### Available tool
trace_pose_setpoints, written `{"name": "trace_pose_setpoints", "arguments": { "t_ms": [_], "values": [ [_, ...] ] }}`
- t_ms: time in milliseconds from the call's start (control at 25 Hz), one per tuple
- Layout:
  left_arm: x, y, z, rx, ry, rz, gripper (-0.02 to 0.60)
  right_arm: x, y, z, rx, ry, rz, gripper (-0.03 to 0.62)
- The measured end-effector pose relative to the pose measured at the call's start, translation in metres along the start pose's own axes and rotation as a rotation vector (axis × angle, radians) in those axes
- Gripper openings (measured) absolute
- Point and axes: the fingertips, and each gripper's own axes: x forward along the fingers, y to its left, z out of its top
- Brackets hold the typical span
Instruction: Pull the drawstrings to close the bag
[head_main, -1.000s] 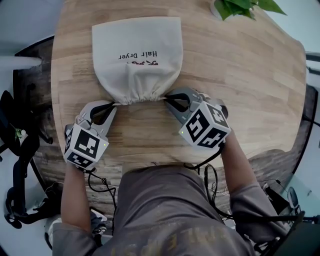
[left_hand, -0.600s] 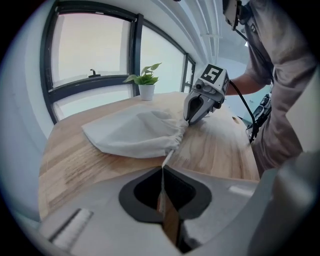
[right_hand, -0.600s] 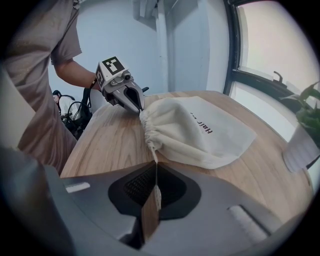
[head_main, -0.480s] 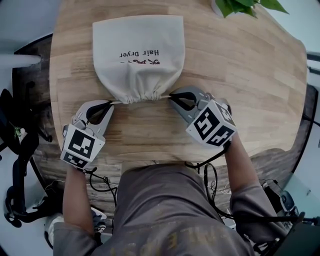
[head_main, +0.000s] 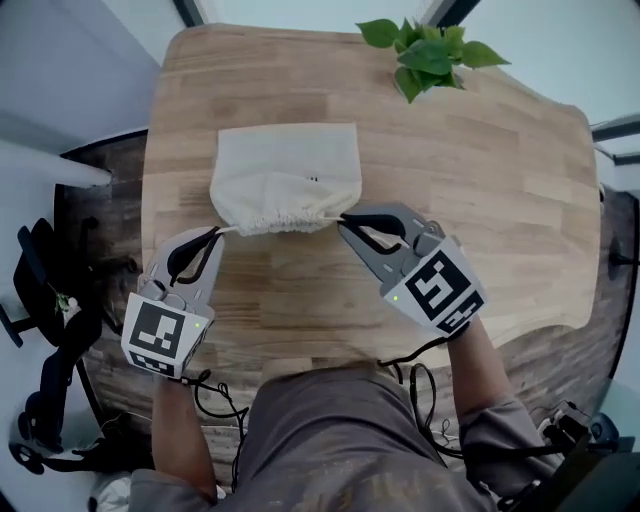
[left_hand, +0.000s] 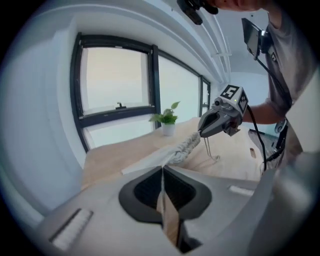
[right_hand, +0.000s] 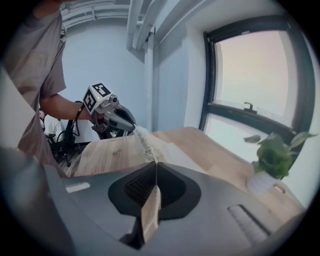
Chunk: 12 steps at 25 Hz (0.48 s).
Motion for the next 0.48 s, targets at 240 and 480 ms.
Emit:
{"name": "trace_pose_setpoints", "arguments": {
  "t_ms": [240, 480],
  "values": [
    [-0.042, 0.016, 0.086, 0.016, -0.155, 0.132, 0.008, -0.051, -0.011, 0.075, -0.127, -0.149, -0.246, 0.035],
    [-0.073, 0.014, 0.117, 0.061, -0.204, 0.193, 0.008, -0.083, 0.001, 0.115, -0.088, -0.262, -0.271, 0.035]
  ]
}}
